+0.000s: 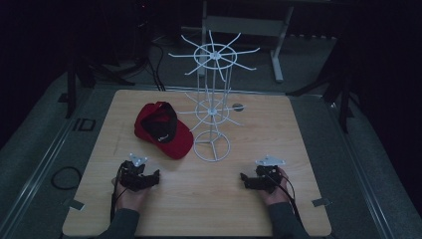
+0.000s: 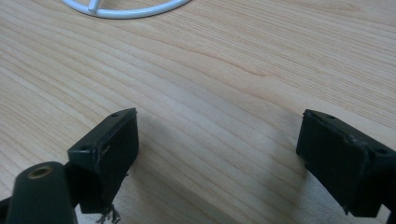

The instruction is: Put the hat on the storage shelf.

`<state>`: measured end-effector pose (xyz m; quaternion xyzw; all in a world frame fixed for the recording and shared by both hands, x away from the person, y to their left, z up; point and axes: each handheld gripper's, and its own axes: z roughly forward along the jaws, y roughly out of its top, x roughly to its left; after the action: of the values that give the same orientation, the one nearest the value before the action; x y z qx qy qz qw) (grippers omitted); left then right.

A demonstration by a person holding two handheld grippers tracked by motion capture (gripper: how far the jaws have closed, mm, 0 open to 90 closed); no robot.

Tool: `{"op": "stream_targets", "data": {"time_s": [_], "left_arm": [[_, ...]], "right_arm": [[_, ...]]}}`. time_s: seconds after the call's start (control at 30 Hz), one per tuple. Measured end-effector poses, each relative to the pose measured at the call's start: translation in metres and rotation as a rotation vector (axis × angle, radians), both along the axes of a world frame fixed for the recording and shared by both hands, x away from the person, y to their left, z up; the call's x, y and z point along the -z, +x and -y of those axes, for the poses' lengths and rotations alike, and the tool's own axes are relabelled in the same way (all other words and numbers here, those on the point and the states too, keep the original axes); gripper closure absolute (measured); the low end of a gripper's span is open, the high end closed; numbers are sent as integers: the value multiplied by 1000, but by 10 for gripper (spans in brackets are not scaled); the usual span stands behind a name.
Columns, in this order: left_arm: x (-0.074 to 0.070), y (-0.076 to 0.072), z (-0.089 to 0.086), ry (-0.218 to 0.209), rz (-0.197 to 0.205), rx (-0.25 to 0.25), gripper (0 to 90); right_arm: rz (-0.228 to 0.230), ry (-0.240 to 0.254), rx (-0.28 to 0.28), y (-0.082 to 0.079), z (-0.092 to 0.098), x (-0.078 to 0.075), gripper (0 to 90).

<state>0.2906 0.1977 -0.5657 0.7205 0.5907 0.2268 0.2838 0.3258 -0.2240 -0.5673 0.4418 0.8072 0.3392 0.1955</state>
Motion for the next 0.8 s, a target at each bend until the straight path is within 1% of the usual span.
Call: {"op": "stream_targets", "data": {"time_s": [0.17, 0.37, 0.47, 0.53, 0.57, 0.6, 0.67, 0.8], "left_arm": [[-1, 1, -1, 3, -9, 11, 229], [-1, 0, -2, -2, -8, 26, 239], [-4, -1, -4, 3, -20, 31, 321], [-7, -2, -6, 0, -28, 23, 415], [-10, -3, -8, -13, -17, 26, 428], [-12, -4, -9, -15, -14, 26, 437], [-19, -6, -12, -24, 8, 25, 437], [-30, -9, -16, -64, 34, 15, 425]], "right_arm": [[-1, 0, 2, 0, 0, 0, 127], [0, 1, 9, 0, -1, 0, 130], [0, 1, 13, 1, -1, 0, 129], [0, 1, 17, 1, -2, 0, 129], [0, 1, 17, 1, -2, 0, 129], [0, 1, 17, 1, -2, 0, 129], [0, 0, 17, 1, -2, 0, 129], [0, 1, 17, 2, -2, 0, 129]]}}
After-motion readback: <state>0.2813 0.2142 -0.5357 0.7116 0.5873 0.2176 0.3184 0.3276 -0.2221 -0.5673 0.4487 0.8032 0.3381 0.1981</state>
